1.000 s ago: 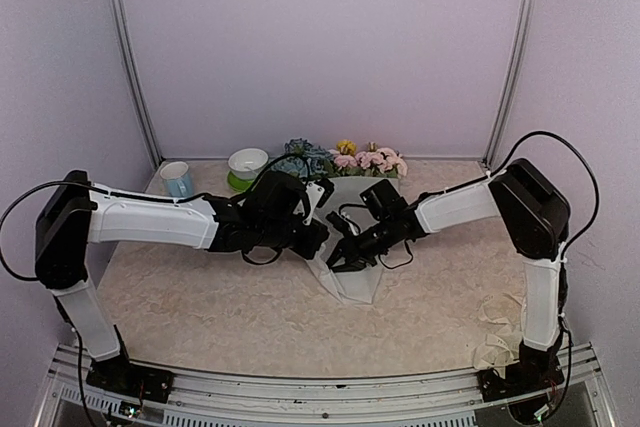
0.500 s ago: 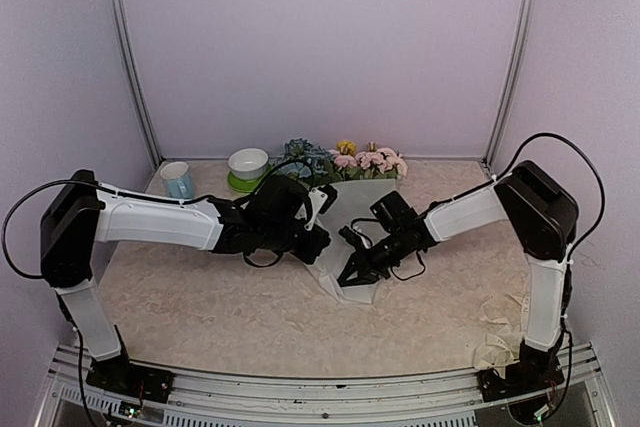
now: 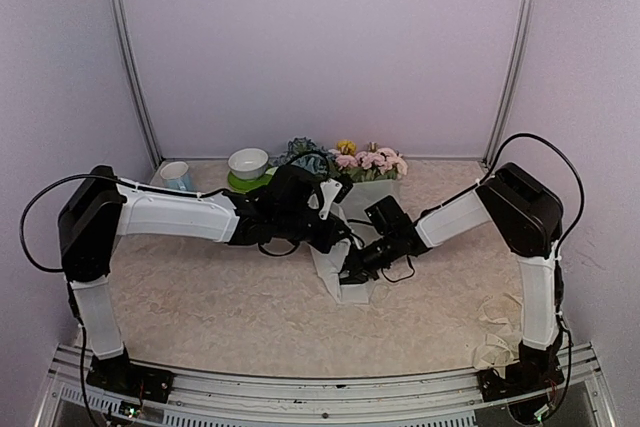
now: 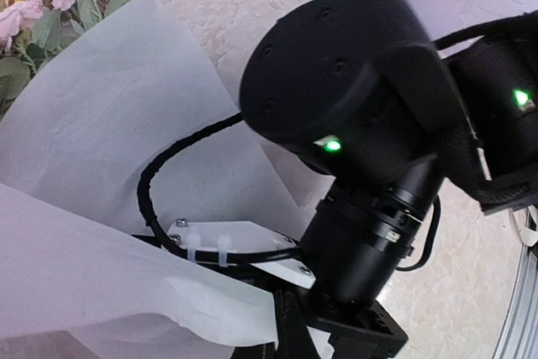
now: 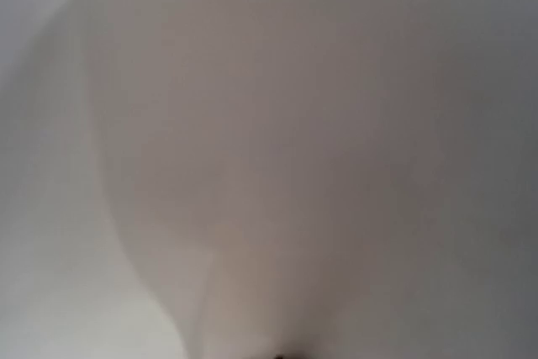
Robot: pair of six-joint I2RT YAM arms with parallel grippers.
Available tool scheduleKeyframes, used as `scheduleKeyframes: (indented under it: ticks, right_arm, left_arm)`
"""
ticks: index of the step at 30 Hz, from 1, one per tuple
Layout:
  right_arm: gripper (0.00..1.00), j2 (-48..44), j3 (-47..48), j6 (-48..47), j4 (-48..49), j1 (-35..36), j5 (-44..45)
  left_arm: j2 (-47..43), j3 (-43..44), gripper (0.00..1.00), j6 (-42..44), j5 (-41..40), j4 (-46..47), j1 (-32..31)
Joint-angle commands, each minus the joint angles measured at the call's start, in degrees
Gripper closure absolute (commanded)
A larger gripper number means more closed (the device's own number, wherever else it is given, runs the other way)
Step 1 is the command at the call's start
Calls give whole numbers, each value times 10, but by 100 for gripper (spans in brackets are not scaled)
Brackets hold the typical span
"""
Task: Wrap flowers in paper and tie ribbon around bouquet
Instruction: Fold the 2/3-folded wrapping paper at the center of the board.
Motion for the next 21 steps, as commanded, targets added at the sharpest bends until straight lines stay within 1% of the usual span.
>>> scheduleKeyframes:
  ticks: [1,5,9,12,16,19,20,21]
  right_arm:
    - [100,-25,-41,19,19,5,47]
    - [100,-73,-74,55,60,5,58]
    - [100,-116,-89,76,65,6,82]
    - [100,-154,-94,76,36,6,107]
    - [99,-212,-99,60,-50,-10,168]
    - [87,-223,-108,38,-97,-55,194]
    - [80,-220,-104,25,-119,-70,206]
    - [72,-215,-97,10,-142,-79,227]
  left_arm:
    - [53,33,100,-11,46,24,21]
    - [77,28,100,-16,53,35,32]
    - [102,31,100,-19,55,40,41]
    - [119,40,100,-17,56,37,46]
    - [130,47,100,-9,51,27,46]
    - [129,47,100,-6,48,25,46]
    - [128,47,100,-4,48,24,44]
    - [126,47,100,-2,47,23,43]
